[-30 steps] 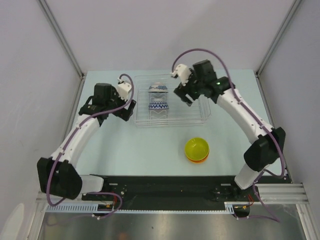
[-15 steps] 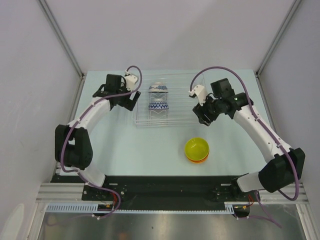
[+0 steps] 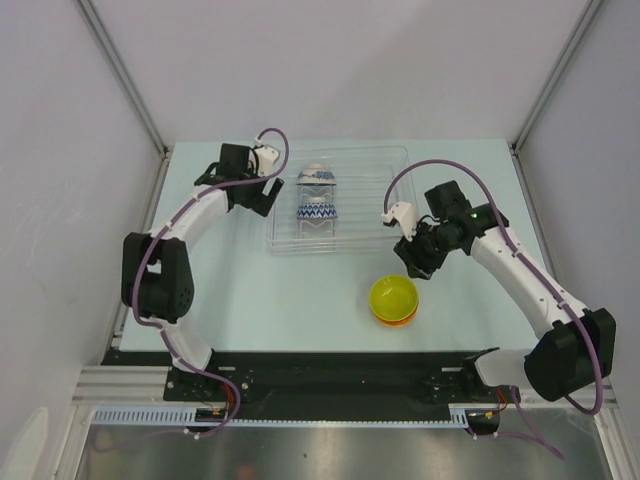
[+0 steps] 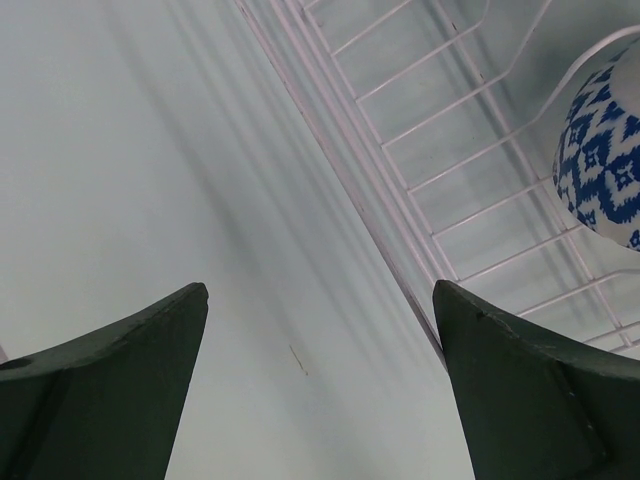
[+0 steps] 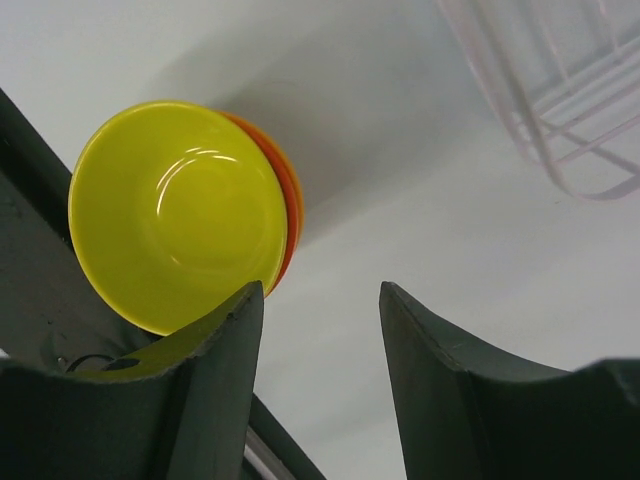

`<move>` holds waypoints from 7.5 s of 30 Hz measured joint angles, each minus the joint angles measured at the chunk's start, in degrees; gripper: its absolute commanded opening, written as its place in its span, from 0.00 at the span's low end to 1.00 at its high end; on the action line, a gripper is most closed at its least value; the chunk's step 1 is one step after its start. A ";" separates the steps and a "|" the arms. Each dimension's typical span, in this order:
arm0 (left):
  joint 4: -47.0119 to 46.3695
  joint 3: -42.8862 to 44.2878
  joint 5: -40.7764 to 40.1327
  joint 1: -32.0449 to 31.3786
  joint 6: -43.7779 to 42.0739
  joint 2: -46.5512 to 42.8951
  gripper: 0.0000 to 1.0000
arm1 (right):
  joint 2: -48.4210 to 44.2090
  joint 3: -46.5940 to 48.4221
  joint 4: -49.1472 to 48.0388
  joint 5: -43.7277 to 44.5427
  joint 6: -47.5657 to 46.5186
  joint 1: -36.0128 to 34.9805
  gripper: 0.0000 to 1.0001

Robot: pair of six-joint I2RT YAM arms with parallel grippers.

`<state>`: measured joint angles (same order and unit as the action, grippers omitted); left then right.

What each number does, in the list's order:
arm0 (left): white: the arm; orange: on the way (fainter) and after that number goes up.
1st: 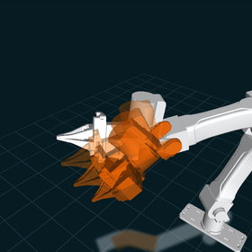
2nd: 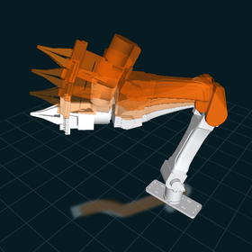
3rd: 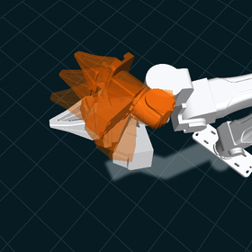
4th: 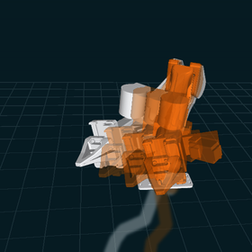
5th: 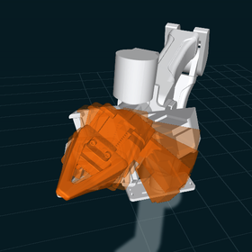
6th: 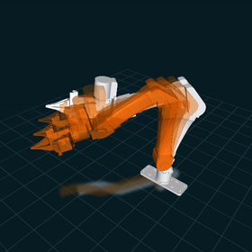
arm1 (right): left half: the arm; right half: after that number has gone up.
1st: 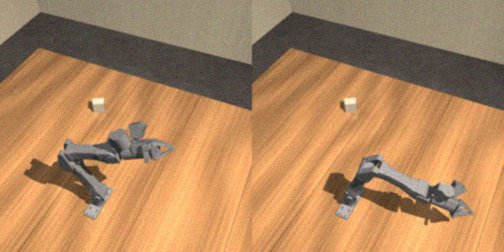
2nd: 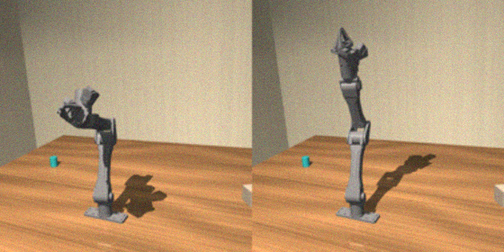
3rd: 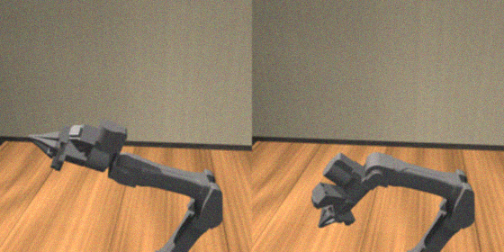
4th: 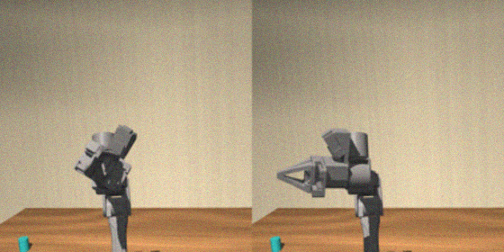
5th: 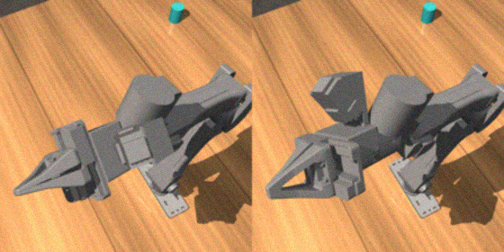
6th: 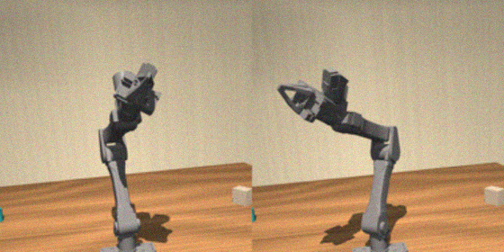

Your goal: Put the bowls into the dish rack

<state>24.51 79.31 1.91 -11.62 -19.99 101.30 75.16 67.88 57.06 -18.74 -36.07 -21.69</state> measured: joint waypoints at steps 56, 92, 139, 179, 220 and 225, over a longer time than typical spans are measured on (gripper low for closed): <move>-1.64 -3.48 -3.45 3.37 -0.09 -1.07 1.00 | 1.40 -3.26 -4.50 13.05 3.54 -15.15 0.00; 10.47 -8.98 7.76 3.87 -1.09 -27.19 1.00 | 25.99 11.32 -55.45 39.34 -17.84 -12.90 0.00; 10.78 -12.26 8.81 3.87 -1.73 -28.33 0.99 | 55.25 11.08 -105.53 43.80 -48.87 -11.45 0.00; 10.38 -13.31 8.81 3.89 -2.14 -28.35 1.00 | 50.05 22.34 -64.98 39.87 -32.83 -11.82 0.37; 10.82 -12.00 8.81 3.89 -3.04 -29.42 1.00 | 51.95 36.00 -24.92 27.45 -20.92 -9.94 0.45; 10.82 -12.00 8.81 3.89 -3.04 -29.79 1.00 | 53.40 36.63 -22.69 27.02 -20.61 -9.92 0.55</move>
<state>35.33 67.31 10.72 -7.73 -23.03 71.50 128.55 104.51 34.37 8.27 -56.69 -31.62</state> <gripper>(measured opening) 0.996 0.496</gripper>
